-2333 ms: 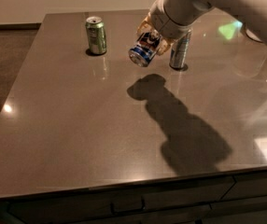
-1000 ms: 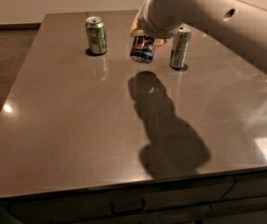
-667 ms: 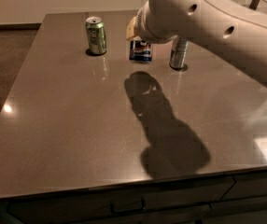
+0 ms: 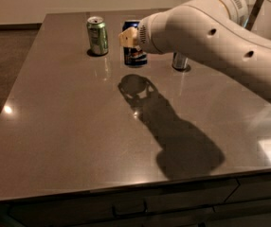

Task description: Place pepsi can upright

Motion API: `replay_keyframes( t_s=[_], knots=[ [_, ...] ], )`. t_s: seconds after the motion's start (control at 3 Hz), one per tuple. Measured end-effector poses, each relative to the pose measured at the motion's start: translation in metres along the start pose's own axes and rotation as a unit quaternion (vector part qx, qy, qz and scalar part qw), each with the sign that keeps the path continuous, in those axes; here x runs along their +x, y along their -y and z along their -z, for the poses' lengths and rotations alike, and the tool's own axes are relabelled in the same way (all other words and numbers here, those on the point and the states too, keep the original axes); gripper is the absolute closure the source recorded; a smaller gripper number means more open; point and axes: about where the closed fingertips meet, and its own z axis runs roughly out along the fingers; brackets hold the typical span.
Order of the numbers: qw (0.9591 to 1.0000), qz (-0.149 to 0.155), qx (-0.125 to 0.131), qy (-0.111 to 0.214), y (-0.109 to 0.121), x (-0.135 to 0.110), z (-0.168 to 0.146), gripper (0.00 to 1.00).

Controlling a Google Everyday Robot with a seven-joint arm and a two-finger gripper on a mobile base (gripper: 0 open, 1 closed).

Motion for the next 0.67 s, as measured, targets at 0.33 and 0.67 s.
replay_keyframes(
  t_s=[0.33,0.67],
  knots=[
    [0.9975,0.046,0.033,-0.042,0.0064,-0.0076,-0.0029,1.00],
    [0.9924,0.076,0.059,-0.078,0.0131,-0.0129,-0.0079,1.00]
  ],
)
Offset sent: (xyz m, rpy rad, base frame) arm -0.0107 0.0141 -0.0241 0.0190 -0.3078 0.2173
